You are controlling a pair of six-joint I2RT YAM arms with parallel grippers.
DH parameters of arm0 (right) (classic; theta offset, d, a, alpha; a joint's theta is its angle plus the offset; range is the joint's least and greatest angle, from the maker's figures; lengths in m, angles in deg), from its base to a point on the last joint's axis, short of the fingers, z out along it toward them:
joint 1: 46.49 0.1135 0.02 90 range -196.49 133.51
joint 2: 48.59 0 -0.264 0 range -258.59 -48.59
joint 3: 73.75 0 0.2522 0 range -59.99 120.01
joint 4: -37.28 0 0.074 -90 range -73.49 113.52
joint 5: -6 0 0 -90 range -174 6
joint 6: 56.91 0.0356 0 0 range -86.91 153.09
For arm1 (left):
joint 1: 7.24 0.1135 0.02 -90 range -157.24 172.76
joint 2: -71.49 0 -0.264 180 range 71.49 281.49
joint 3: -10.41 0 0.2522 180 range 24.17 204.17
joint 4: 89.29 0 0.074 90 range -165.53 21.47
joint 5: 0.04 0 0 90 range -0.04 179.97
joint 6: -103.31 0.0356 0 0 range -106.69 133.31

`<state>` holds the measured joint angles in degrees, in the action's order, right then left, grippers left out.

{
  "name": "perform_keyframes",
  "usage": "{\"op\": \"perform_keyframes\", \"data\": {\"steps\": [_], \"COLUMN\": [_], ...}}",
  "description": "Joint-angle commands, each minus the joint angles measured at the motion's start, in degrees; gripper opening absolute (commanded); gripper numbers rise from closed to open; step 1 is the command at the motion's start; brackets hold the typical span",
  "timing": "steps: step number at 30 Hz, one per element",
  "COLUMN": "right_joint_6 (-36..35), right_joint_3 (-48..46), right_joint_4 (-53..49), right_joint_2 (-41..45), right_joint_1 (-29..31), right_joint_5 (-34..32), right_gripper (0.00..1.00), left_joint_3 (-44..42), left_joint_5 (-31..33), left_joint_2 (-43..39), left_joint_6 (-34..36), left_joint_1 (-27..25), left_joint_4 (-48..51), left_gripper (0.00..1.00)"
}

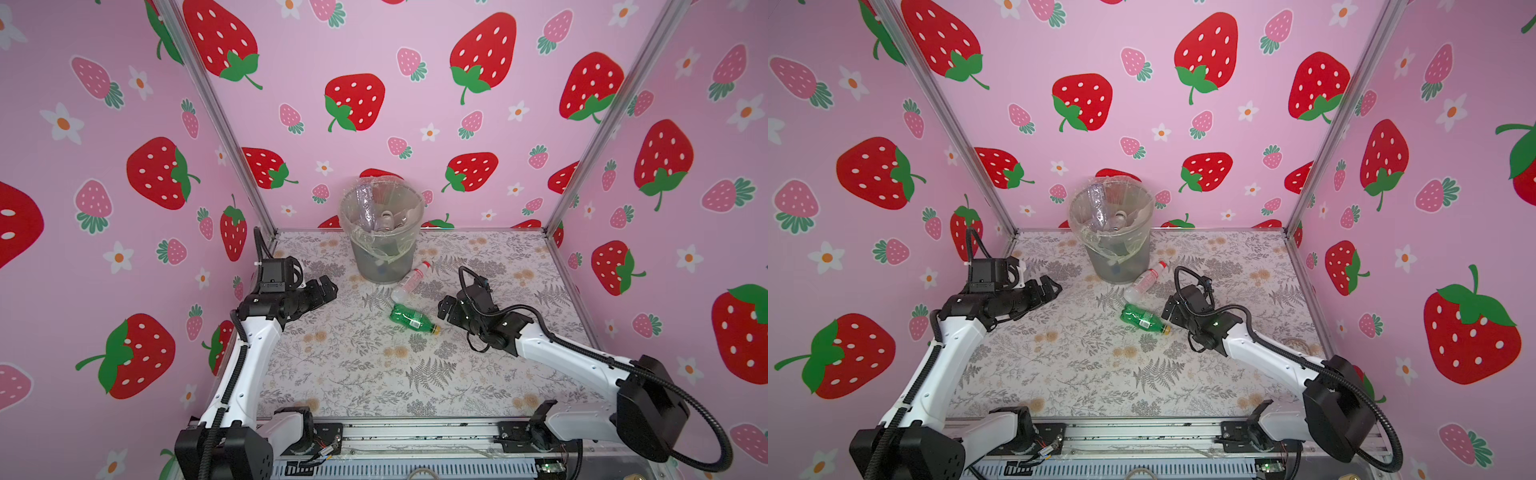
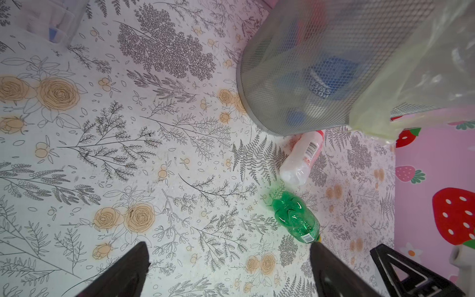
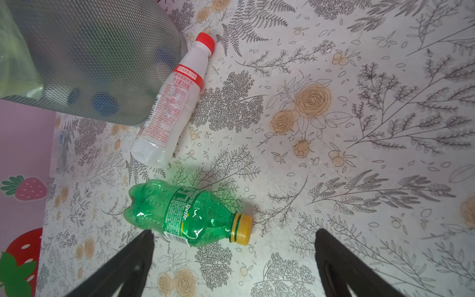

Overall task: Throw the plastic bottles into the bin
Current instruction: 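Lower the right gripper onto the white red-capped bottle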

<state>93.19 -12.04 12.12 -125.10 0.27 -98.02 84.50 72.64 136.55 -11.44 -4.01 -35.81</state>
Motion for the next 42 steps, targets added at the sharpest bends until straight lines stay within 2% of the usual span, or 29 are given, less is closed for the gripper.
{"op": "perform_keyframes", "data": {"steps": [1, 16, 42], "right_joint_6": [-0.21, -0.76, 0.89], "right_joint_3": [3.1, 12.61, 30.79], "right_joint_4": [0.91, 5.04, 8.35], "right_joint_2": [-3.04, -16.96, -38.22], "right_joint_1": [0.3, 0.25, 0.08], "right_joint_5": [1.03, 4.15, 7.78], "right_gripper": [0.99, 0.99, 1.0], "left_joint_3": [-0.66, -1.31, -2.35], "left_joint_5": [-1.27, -5.04, -6.93], "left_joint_2": [-1.32, -0.54, -1.81], "left_joint_6": [-0.27, -1.58, -2.05], "left_joint_1": [0.64, 2.53, 4.15], "left_joint_4": [-0.31, -1.37, -2.04], "left_gripper": [0.99, 0.99, 0.99]}}
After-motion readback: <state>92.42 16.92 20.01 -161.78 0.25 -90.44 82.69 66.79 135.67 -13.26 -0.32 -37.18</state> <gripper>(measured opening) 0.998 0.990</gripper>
